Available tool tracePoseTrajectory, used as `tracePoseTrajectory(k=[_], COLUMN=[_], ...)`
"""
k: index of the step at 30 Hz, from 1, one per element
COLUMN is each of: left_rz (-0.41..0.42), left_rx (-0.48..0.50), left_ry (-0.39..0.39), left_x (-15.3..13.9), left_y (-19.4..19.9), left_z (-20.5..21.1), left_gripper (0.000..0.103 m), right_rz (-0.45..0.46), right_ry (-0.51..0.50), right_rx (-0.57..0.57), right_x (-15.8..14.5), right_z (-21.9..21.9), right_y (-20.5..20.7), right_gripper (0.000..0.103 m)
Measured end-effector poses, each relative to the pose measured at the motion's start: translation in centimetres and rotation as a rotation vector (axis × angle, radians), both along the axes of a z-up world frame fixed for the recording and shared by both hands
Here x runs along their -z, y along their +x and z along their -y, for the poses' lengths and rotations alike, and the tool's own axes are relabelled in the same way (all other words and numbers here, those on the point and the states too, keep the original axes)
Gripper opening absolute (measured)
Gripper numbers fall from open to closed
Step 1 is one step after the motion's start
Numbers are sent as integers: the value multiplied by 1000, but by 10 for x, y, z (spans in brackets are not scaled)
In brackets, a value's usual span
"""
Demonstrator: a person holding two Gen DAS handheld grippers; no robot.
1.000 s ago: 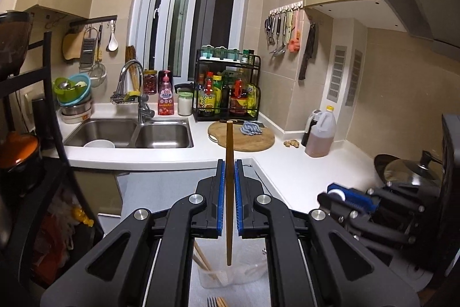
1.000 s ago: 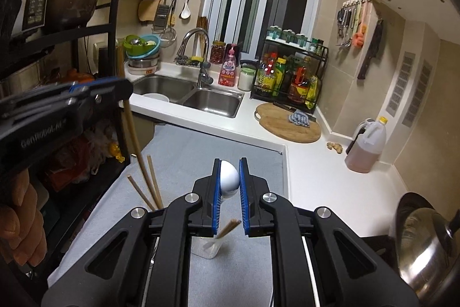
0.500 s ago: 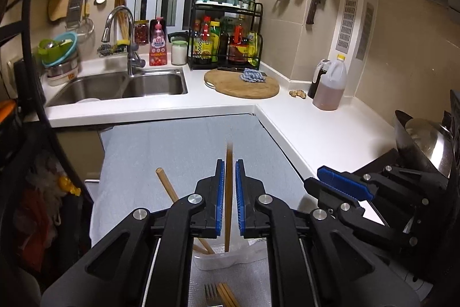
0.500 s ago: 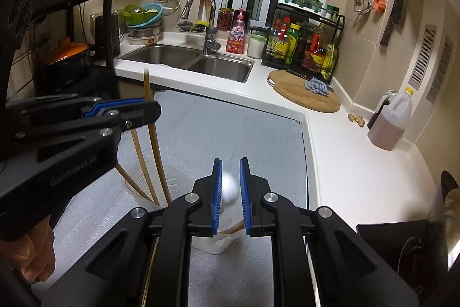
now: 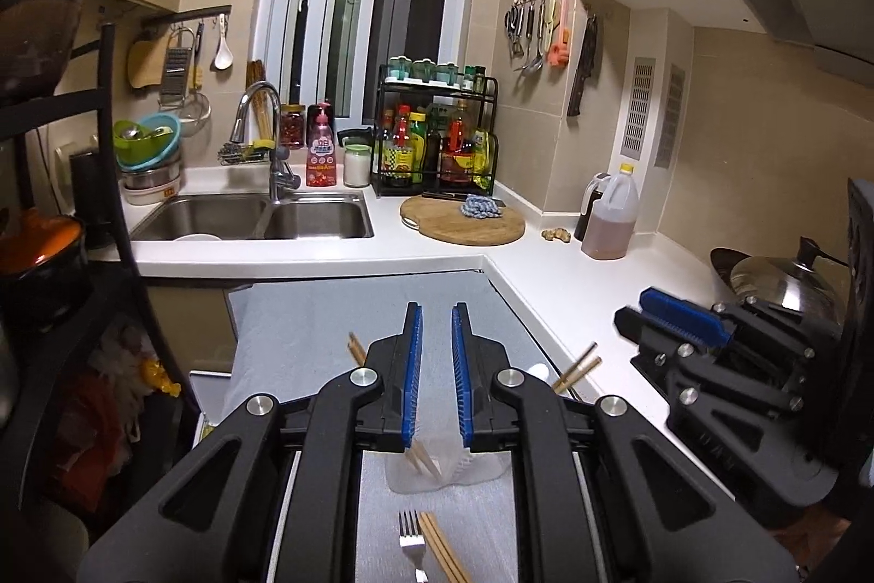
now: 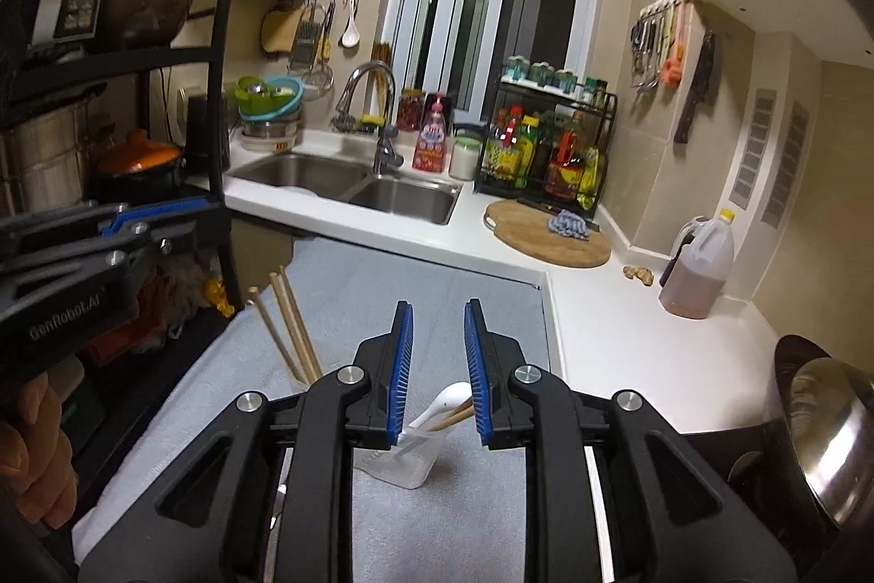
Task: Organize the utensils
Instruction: 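Move both open tools back over the fork and chopsticks, then close the right tool on a wooden chopstick while the left tool lowers over the fork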
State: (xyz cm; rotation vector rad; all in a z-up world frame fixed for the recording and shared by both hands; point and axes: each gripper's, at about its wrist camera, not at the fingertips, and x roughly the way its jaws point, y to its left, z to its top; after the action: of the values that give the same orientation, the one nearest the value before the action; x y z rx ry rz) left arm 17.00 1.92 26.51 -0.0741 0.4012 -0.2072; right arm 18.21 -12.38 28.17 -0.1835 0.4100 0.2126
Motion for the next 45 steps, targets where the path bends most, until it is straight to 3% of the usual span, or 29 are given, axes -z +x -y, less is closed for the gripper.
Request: tracePoseTrajectory(k=[8, 16, 19, 28, 32, 36, 45], left_rz=[-7, -41, -66, -228, -300, -302, -298], left_rx=[-23, -75, -100, -155, -147, -136, -100], left_ry=[-29, -39, -56, -143, -126, -118, -121], left_x=[24, 81, 109, 185, 209, 212, 212], left_y=[-66, -113, -122, -116, -110, -111, -113], left_z=[-11, -30, -42, -61, -51, -46, -41], left_gripper=[12, 12, 12, 12, 12, 12, 11], right_rz=[80, 61, 15, -241, -362, -428, -447], right_ry=[101, 186, 196, 226, 212, 186, 107], right_rx=[15, 38, 43, 24, -35, -68, -57], right_x=[-1, 43, 76, 186, 230, 257, 268], right_z=[21, 34, 34, 27, 6, -12, -26], right_y=[-85, -140, -147, -140, -135, -130, -124], right_gripper=[20, 20, 20, 13, 16, 16, 17])
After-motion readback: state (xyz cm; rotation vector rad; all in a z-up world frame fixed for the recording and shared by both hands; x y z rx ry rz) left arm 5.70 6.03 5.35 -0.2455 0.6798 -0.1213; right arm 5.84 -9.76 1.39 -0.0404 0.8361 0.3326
